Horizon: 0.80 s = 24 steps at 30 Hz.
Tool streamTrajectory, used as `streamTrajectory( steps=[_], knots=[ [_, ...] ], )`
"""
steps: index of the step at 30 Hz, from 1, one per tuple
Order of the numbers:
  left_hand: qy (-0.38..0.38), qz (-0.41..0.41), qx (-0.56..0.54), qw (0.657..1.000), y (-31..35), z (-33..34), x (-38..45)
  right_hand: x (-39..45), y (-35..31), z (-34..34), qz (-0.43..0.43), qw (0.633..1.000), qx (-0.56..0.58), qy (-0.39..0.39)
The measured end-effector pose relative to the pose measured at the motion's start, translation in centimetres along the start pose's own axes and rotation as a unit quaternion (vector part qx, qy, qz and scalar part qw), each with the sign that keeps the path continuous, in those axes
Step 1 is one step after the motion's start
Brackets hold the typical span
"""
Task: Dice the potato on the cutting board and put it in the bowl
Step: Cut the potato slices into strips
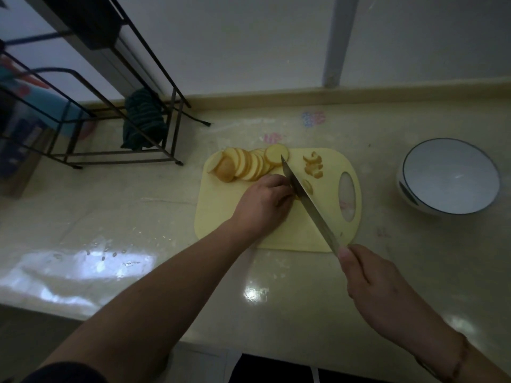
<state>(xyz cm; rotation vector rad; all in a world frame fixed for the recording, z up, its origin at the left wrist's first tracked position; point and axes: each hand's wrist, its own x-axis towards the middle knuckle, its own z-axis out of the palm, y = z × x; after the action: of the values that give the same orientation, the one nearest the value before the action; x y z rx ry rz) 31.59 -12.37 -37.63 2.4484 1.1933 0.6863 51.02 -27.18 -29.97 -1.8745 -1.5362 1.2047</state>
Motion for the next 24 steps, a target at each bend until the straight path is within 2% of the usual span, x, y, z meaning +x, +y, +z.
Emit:
streamTrajectory(
  steps=[4,12,24],
  knots=[
    [-0.01,0.018,0.0,1.0,-0.3,0.0,0.0,-0.6,0.3,0.3,-0.006,1.0,-0.018,0.01],
    [-0.018,0.022,-0.008,1.0,-0.4,0.2,0.1,1.8,-0.4,0.6,0.015,0.999,-0.026,-0.02],
    [0.013,0.022,-0.012,1.0,-0.6,0.2,-0.2,1.8,-0.3,-0.2,0.033,0.999,0.014,-0.017]
  ],
)
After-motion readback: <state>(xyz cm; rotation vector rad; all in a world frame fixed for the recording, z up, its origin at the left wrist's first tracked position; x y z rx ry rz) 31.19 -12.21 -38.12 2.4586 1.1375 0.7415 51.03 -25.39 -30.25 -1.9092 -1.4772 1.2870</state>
